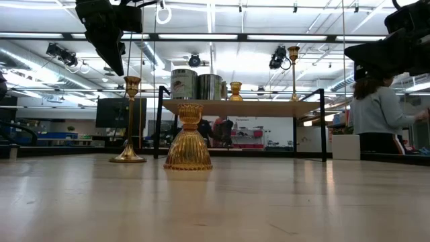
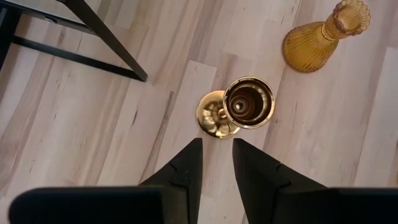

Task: Pick & Place candle stick holders
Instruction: Adjust the gold candle holder on the shelf

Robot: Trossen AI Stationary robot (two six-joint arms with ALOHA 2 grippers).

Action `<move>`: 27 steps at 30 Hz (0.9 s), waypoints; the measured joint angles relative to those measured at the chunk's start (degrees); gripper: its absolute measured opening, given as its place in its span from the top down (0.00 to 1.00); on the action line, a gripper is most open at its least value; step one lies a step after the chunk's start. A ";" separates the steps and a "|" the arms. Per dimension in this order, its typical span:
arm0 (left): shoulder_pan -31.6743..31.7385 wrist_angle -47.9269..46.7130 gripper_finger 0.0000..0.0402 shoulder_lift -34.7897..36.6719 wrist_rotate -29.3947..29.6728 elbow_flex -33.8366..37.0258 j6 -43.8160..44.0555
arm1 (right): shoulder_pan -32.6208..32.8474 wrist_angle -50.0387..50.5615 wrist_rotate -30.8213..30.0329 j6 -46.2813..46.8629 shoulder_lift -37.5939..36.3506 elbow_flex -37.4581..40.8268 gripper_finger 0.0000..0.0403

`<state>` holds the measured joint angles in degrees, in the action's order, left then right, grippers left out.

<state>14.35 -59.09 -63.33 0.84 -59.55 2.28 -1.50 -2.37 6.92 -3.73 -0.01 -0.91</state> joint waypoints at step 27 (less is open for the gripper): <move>-0.02 5.99 0.76 -0.02 5.58 -0.02 0.00 | -0.02 -13.98 -39.42 8.23 5.64 -7.13 0.95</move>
<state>14.33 -53.10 -63.35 6.42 -59.57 2.29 -1.52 -16.35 -32.50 4.51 5.63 -8.04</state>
